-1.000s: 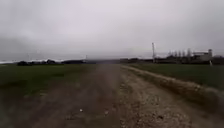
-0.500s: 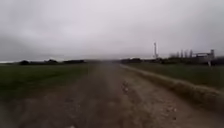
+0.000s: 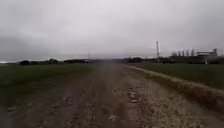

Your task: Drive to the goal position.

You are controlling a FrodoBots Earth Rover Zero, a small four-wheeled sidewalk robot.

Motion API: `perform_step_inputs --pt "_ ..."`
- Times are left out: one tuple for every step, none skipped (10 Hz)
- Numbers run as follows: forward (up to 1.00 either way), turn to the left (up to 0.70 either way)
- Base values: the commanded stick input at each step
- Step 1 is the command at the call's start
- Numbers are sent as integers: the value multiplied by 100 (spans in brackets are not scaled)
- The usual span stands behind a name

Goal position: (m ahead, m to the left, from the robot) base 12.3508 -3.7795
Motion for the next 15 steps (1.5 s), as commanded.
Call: perform_step_inputs --pt "85 0" --pt "85 0" --pt "85 0" --pt "85 0" --pt "85 0" --pt "85 0" --pt "85 0" --pt "85 0" --pt "85 0" --pt "85 0" --pt "85 0" --pt "85 0" --pt "85 0" --pt "85 0" --pt "85 0"
